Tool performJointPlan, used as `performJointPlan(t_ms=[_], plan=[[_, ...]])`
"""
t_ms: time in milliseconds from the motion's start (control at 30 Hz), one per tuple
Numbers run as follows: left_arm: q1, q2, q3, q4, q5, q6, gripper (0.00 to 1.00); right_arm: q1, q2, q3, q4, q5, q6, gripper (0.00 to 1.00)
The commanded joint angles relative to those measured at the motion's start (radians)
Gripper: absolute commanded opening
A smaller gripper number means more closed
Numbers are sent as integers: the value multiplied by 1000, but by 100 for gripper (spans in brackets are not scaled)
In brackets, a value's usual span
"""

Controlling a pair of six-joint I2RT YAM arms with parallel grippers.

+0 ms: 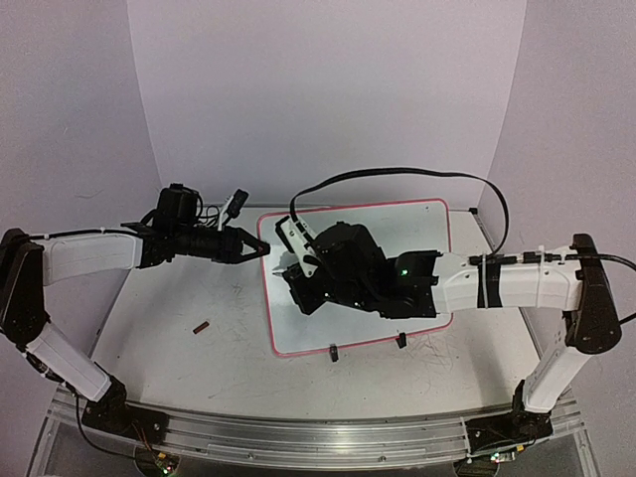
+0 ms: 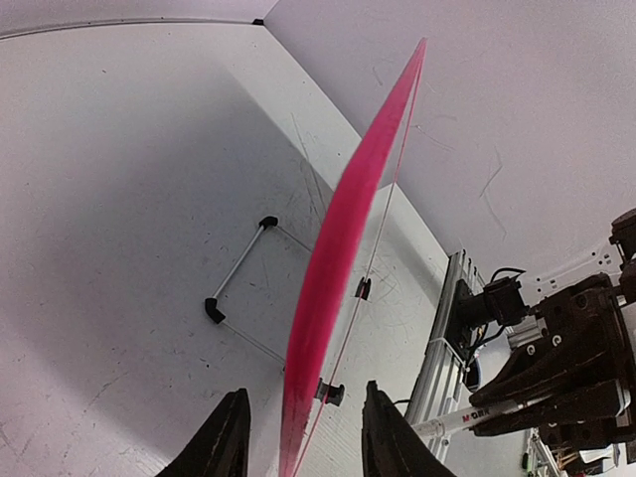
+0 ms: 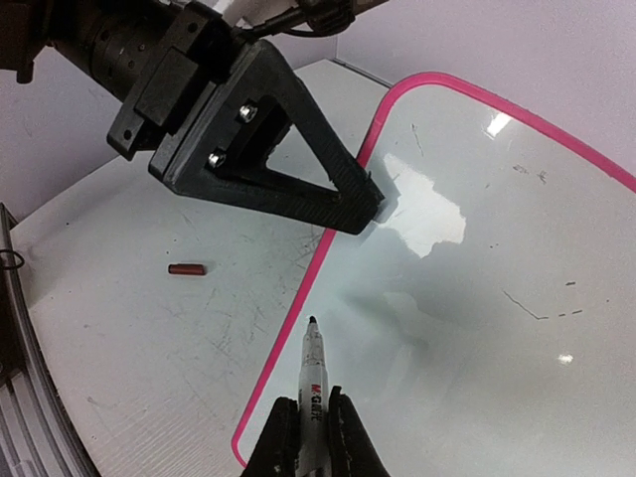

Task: Write a sentence on the whiteboard
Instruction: Hold the whiteboard at the center of the board.

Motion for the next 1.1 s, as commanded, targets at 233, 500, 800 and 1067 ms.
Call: performJointPlan(t_ms=[233,500,800,1067], plan=[[7,12,-7,54,30,24,31,2,36,44,92,49,-22,0],[7,18,-6,54,35,23,26,3,63,64,93,85,-7,0],[7,20,-4,54,41,21,23,2,78,76,94,102,-10,0],[7,20,-5,54,48,21,20,3,101,86,93,129,-7,0]])
